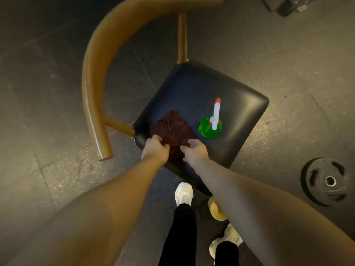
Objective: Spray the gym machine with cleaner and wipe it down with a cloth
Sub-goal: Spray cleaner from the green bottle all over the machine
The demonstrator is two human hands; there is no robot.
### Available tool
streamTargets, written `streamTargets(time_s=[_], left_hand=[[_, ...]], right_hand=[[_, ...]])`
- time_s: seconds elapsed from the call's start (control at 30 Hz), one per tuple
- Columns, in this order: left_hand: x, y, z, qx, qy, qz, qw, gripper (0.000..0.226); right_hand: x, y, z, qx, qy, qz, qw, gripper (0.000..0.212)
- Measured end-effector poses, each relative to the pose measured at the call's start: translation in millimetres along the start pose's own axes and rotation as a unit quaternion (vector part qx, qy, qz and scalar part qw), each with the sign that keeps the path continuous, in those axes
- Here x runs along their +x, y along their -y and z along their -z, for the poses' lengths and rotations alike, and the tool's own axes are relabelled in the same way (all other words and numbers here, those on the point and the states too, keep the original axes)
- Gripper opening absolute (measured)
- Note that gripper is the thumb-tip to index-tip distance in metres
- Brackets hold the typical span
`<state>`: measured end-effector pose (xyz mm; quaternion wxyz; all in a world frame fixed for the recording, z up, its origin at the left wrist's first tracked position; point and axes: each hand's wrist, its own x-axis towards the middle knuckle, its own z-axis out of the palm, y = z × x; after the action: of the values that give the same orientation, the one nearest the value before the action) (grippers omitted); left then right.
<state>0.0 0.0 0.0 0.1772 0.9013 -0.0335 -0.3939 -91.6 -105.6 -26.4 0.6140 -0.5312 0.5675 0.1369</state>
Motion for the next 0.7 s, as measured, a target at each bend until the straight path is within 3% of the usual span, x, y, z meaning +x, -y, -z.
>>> streamTargets(time_s=[0.17,0.4,0.5,0.6,0.7], left_hand=[[27.3,3.5,-13.6,0.003,0.019,0.012,1.000,0.060],[42.8,2.1,-20.1,0.012,-0.007,0.015,1.000,0.070],[42.7,-10.5,-17.1,0.047,-0.045,-0.044,0.997,0.061],[39.9,-33.5,-19.3,0.032,-0.017,-0.139,0.990,0.051],[38.2,-57.1,-23.8,0.061,-0.003,-0.187,0.980,0.051]], right_hand=[[23.2,-5.4,-17.0,0.075,-0.063,-0.036,0.995,0.075],[21.0,3.4,-10.8,0.134,-0.122,-0.071,0.981,0.053],[13.9,9.4,4.0,0.155,-0.213,-0.069,0.962,0.050],[5.9,16.6,21.4,0.086,-0.321,-0.025,0.943,0.072],[2.1,20.9,36.7,-0.029,-0.349,0.045,0.936,0.097]])
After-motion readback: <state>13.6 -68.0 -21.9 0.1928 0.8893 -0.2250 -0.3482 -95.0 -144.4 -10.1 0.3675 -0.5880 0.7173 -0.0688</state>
